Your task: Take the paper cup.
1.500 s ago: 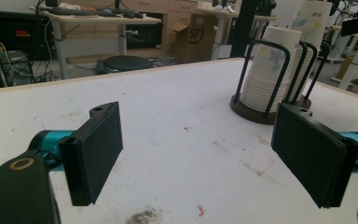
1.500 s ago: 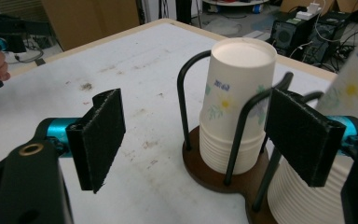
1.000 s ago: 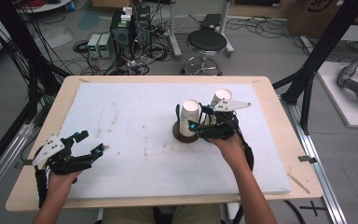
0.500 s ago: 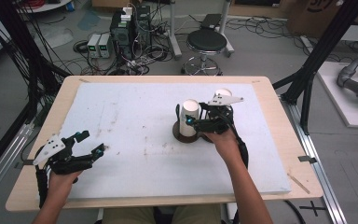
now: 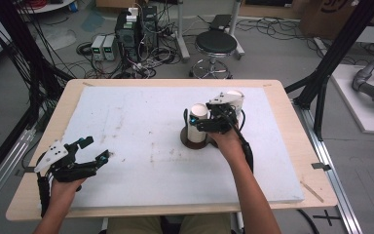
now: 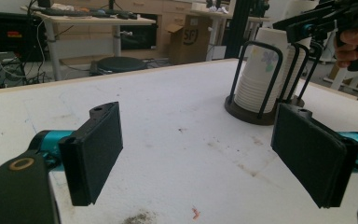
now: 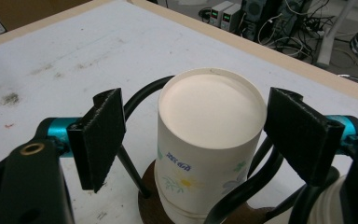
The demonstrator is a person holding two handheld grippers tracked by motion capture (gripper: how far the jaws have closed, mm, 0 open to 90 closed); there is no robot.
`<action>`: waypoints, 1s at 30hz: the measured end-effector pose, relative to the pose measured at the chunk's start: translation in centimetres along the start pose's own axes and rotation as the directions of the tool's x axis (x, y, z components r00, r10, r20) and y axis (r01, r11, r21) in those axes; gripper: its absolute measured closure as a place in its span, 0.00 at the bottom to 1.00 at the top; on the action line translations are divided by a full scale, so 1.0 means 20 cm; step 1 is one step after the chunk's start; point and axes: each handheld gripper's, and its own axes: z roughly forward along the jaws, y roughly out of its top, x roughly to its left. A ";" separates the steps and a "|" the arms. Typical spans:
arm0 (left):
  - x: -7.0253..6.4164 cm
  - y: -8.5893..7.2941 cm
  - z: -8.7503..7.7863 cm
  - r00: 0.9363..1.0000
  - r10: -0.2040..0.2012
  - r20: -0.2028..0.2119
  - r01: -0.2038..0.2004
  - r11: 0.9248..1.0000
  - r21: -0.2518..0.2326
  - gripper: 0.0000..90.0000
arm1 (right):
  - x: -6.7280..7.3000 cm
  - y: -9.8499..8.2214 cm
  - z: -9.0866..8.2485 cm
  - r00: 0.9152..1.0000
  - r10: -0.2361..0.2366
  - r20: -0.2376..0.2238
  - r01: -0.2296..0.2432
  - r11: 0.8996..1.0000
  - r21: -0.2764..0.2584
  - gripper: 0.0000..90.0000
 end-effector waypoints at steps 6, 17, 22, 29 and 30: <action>0.00 0.00 0.00 1.000 0.002 0.000 -0.002 1.000 0.000 0.18 | 0.00 0.00 0.03 1.000 -0.002 0.018 0.002 1.000 0.007 0.31; 0.00 0.00 0.00 1.000 0.002 -0.001 -0.002 1.000 0.000 0.18 | -0.01 0.00 0.01 1.000 -0.015 0.019 0.015 1.000 0.012 0.42; 0.00 0.00 0.00 1.000 0.001 0.000 -0.001 1.000 -0.001 0.18 | -0.01 0.01 0.00 1.000 -0.012 0.014 0.012 1.000 0.004 0.42; 0.00 0.00 0.00 1.000 -0.005 0.010 0.005 1.000 -0.001 0.18 | 0.00 0.09 -0.05 0.999 -0.035 0.009 0.035 0.999 -0.015 0.42; 0.00 0.00 0.00 1.000 -0.005 0.011 0.005 1.000 0.000 0.18 | 0.01 0.11 -0.06 0.999 -0.035 0.007 0.035 0.999 -0.022 0.42</action>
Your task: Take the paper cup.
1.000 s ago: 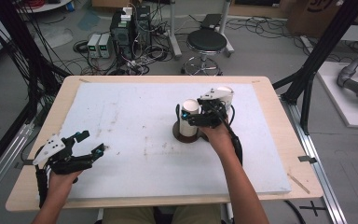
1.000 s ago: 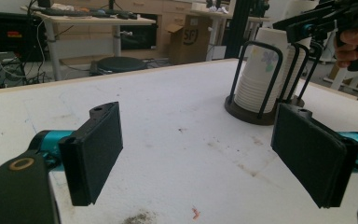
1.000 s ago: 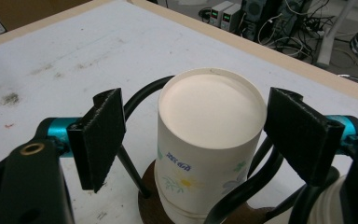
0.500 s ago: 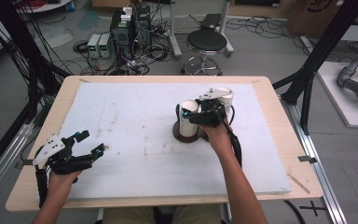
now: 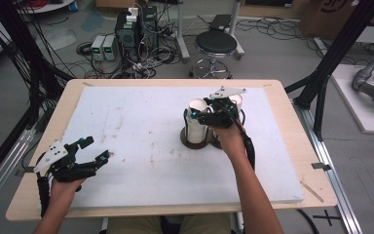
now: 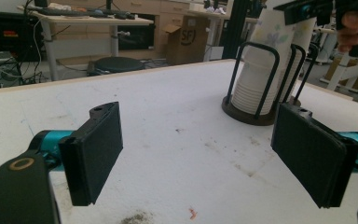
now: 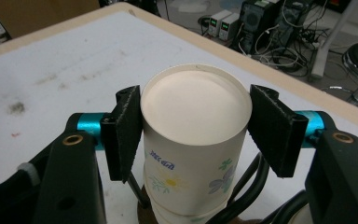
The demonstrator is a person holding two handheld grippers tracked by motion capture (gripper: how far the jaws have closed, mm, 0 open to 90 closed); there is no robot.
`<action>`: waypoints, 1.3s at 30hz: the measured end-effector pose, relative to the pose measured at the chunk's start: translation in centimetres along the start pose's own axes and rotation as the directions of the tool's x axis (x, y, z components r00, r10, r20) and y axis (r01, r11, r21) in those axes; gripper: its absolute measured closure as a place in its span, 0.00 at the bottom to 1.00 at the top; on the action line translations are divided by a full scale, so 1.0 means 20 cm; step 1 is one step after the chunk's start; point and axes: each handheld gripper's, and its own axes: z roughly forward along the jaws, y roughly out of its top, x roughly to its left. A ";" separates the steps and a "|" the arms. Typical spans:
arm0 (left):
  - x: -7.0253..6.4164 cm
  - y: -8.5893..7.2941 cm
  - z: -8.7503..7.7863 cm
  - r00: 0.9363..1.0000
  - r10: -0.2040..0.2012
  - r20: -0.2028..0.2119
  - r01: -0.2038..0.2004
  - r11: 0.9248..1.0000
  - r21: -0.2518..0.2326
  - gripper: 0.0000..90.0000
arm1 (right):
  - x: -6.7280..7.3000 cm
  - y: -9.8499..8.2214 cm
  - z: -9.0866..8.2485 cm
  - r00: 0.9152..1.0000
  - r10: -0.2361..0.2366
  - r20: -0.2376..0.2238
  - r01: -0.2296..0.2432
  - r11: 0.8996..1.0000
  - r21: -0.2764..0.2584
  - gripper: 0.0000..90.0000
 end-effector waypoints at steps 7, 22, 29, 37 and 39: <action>0.00 0.00 0.00 1.000 -0.003 0.010 0.003 1.000 -0.001 0.18 | 0.00 0.09 -0.08 1.000 -0.012 0.004 0.012 0.999 -0.033 0.43; -0.01 -0.01 0.02 0.998 -0.015 0.069 0.015 1.000 0.011 0.18 | -0.01 0.12 -0.28 0.999 -0.023 -0.035 0.018 0.993 -0.118 0.43; -0.02 -0.01 0.03 0.994 -0.011 0.108 0.009 1.000 0.017 0.18 | 0.01 0.03 -0.40 0.992 -0.052 -0.112 0.034 0.987 -0.159 0.43; -0.04 -0.02 0.04 0.989 -0.007 0.146 0.004 1.000 0.021 0.18 | 0.03 -0.09 -0.45 0.972 -0.088 -0.218 0.051 0.984 -0.172 0.43; -0.05 -0.02 0.05 0.988 -0.002 0.157 -0.002 1.000 0.027 0.18 | 0.05 -0.13 -0.45 0.962 -0.101 -0.254 0.058 0.983 -0.173 0.43</action>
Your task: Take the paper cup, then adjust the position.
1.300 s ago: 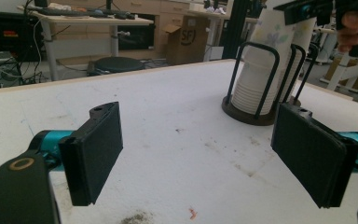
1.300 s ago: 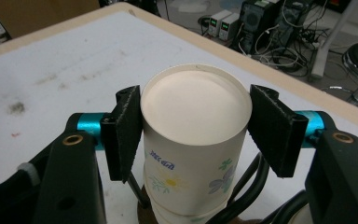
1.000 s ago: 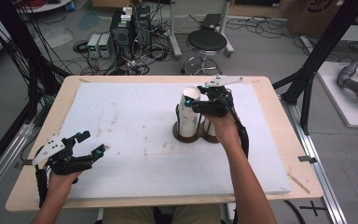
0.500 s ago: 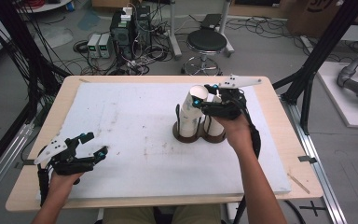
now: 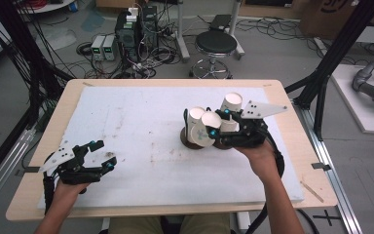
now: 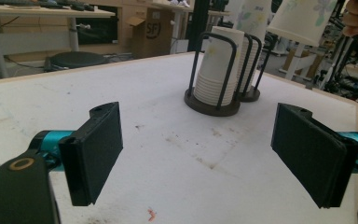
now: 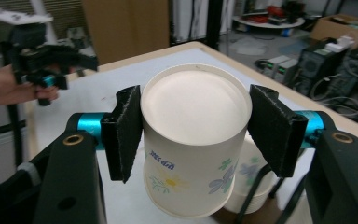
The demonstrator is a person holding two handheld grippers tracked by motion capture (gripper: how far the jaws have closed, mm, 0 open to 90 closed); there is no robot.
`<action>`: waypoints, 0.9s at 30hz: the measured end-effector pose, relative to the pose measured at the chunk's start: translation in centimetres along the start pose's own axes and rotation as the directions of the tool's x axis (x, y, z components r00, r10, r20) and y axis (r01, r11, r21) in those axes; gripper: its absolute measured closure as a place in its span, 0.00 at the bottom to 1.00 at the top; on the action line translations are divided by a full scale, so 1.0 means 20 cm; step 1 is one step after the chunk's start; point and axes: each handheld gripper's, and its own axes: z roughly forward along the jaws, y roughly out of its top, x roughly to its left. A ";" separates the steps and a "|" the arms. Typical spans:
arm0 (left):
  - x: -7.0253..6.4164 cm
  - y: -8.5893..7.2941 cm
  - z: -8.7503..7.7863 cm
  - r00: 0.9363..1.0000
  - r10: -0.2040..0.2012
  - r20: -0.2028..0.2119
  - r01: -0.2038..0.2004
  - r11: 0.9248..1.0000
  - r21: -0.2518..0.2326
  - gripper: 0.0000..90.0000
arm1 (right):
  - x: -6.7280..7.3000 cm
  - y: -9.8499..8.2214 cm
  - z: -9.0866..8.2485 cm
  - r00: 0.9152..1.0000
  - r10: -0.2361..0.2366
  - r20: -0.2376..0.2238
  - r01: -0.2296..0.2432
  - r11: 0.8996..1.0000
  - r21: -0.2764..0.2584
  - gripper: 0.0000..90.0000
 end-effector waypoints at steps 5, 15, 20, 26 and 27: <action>0.00 0.00 0.01 1.000 0.004 0.018 -0.004 1.000 0.011 0.18 | 0.04 -0.08 0.01 0.998 -0.003 -0.067 0.004 1.000 0.017 0.43; -0.03 0.01 0.02 0.999 0.016 0.035 -0.016 1.000 -0.002 0.18 | 0.09 -0.16 0.06 0.995 -0.009 -0.097 0.010 1.000 0.014 0.43; -0.05 0.01 0.04 0.998 0.026 0.048 -0.027 1.000 0.007 0.17 | 0.09 -0.16 0.07 0.995 -0.013 -0.097 0.016 1.000 0.022 0.43; -0.07 0.03 0.07 0.996 0.035 0.078 -0.036 0.999 0.010 0.17 | 0.10 -0.18 0.09 0.994 -0.005 -0.106 0.009 0.999 0.034 0.43; -0.07 0.03 0.07 0.996 0.035 0.083 -0.036 0.999 0.012 0.17 | 0.10 -0.19 0.10 0.994 -0.004 -0.113 0.008 0.999 0.037 0.43</action>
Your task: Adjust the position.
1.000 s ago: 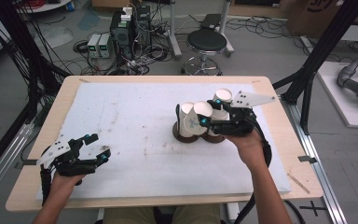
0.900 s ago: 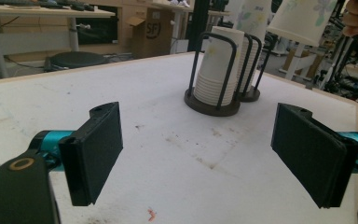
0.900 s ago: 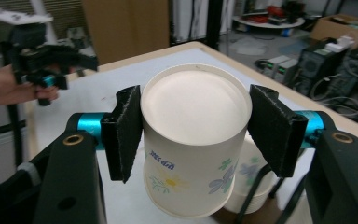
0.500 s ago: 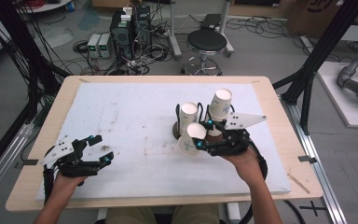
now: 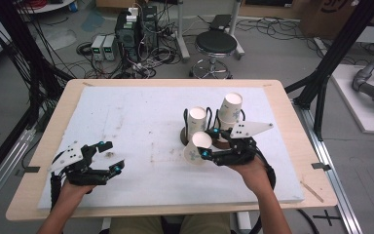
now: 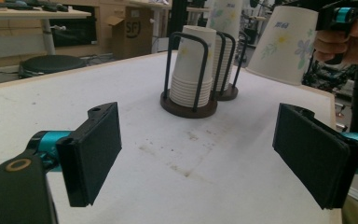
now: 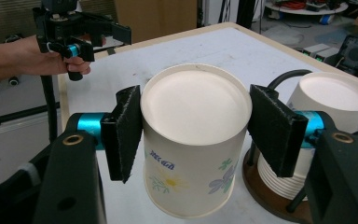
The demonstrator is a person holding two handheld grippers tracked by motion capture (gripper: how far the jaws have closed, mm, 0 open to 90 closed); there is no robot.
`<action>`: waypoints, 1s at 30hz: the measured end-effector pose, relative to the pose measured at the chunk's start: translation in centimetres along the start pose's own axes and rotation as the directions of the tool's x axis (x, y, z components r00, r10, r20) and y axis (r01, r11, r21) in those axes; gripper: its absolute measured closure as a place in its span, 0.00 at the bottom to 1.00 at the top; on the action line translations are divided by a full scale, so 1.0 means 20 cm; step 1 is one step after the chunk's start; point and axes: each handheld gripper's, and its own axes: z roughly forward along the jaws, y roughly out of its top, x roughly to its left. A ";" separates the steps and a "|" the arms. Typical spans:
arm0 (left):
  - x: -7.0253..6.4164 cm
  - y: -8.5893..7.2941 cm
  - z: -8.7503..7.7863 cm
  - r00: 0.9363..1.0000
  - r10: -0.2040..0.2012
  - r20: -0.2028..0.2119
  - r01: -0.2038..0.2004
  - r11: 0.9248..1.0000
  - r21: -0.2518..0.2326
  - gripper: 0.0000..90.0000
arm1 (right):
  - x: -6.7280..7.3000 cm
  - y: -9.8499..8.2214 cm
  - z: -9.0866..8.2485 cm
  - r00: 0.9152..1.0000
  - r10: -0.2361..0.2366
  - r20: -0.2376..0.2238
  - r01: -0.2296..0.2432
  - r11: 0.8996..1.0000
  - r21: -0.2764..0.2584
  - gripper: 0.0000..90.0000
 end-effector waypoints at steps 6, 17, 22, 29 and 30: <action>-0.06 0.04 0.07 0.998 0.025 0.064 -0.025 1.000 0.011 0.17 | 0.02 -0.01 0.04 1.000 -0.004 -0.015 0.004 1.000 0.013 0.42; -0.15 0.10 0.24 0.979 0.063 0.195 -0.071 0.997 0.036 0.17 | 0.05 0.00 0.07 0.999 -0.013 -0.045 0.013 1.000 0.006 0.43; -0.20 0.11 0.34 0.963 0.072 0.261 -0.087 0.995 0.048 0.17 | 0.06 0.00 0.09 0.998 -0.013 -0.055 0.013 1.000 0.012 0.42; -0.25 0.12 0.45 0.952 0.085 0.295 -0.106 0.993 0.055 0.17 | 0.08 0.00 0.12 0.997 -0.016 -0.073 0.017 1.000 0.018 0.42; -0.26 0.12 0.47 0.950 0.085 0.300 -0.106 0.993 0.053 0.17 | 0.08 0.00 0.12 0.997 -0.021 -0.072 0.022 1.000 0.019 0.42</action>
